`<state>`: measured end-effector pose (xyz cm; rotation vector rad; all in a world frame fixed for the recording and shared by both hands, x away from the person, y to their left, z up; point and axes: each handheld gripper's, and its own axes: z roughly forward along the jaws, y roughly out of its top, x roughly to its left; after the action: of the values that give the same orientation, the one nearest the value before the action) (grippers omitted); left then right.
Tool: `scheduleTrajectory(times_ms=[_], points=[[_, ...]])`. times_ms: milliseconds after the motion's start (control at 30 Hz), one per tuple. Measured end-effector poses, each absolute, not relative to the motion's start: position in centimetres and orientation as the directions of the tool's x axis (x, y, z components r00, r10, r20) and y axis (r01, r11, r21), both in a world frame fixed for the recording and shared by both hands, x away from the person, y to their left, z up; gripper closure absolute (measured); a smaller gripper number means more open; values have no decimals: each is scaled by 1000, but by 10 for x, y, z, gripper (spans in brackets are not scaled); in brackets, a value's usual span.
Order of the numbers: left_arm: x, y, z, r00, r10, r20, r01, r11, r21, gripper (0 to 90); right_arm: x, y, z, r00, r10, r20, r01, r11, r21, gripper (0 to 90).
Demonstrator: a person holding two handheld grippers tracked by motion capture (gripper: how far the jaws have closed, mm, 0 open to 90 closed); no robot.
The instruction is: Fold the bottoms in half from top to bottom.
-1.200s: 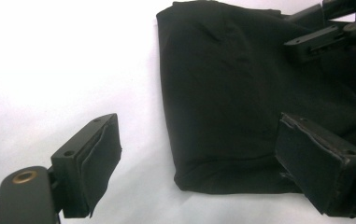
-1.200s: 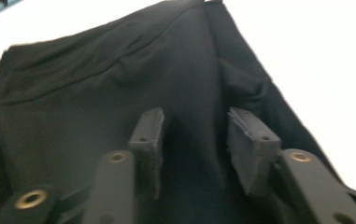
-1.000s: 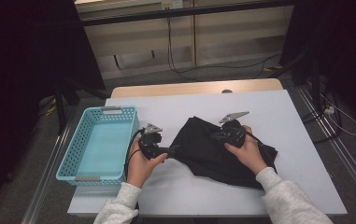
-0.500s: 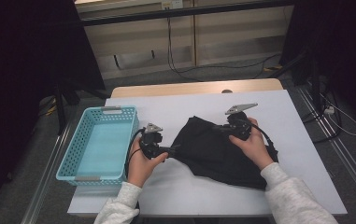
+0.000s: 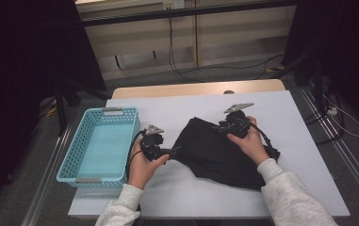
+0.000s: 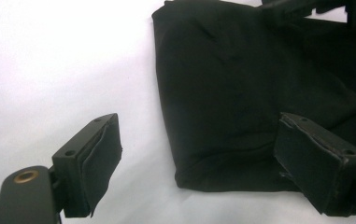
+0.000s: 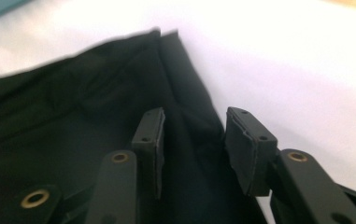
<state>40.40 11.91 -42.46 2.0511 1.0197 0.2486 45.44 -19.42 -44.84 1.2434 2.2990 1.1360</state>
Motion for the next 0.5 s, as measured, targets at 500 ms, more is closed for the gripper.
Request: scheduleTrajectory(times_ms=[500], points=[[404,123,-422,648,745,-160,573,-337,747,153,447,-198,-437,-616,765,186,602,305,738,841]])
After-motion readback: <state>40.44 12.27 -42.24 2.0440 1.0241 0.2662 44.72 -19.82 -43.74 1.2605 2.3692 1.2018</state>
